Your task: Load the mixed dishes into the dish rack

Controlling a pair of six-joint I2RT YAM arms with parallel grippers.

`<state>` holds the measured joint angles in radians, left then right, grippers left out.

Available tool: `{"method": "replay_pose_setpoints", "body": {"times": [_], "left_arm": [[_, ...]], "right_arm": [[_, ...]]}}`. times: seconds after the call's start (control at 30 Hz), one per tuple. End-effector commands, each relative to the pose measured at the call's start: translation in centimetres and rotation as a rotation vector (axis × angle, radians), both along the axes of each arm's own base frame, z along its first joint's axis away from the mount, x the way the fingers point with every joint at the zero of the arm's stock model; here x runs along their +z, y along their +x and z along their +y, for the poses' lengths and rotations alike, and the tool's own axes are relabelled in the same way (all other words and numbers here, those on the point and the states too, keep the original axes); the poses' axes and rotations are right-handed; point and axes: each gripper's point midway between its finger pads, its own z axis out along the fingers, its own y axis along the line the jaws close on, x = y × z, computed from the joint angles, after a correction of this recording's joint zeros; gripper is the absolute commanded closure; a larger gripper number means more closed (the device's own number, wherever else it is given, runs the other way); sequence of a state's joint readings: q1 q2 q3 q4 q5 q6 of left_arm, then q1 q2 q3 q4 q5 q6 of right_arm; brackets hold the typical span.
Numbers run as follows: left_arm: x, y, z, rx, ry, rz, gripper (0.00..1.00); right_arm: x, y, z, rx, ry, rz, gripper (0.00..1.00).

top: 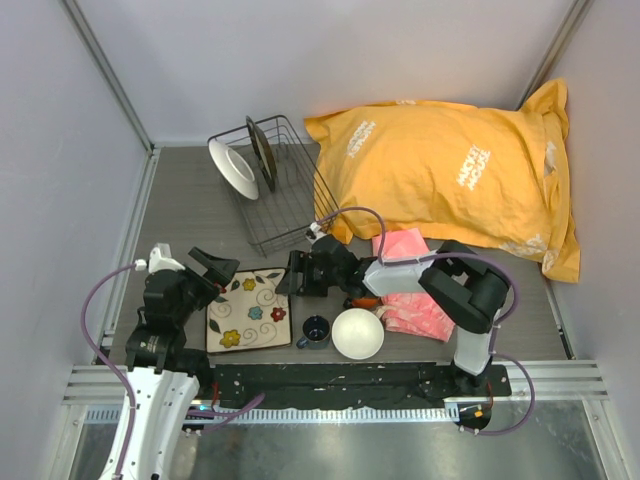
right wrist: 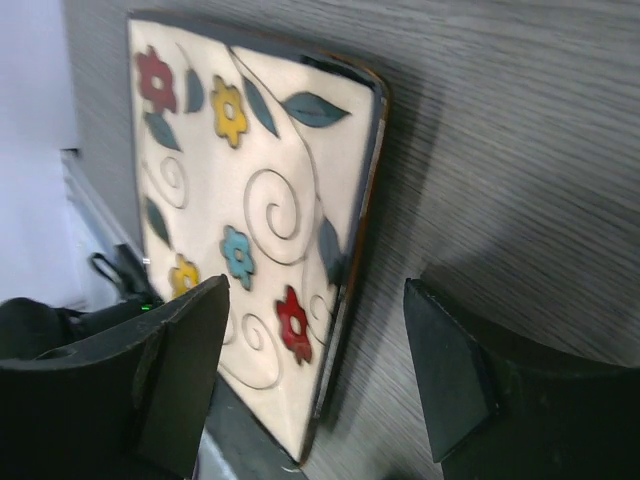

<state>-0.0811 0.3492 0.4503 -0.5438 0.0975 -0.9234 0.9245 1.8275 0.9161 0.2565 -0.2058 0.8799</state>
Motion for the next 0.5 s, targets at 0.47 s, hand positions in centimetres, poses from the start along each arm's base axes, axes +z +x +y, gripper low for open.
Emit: {"method": "replay_pose_setpoints", "body": {"times": [0.47], "left_arm": [[1.5,0.8,-0.3,-0.002,-0.024,-0.046,0.0]], "right_arm": [[-3.3,-0.3,1.5,-0.022,0.202,0.245,0.35]]}}
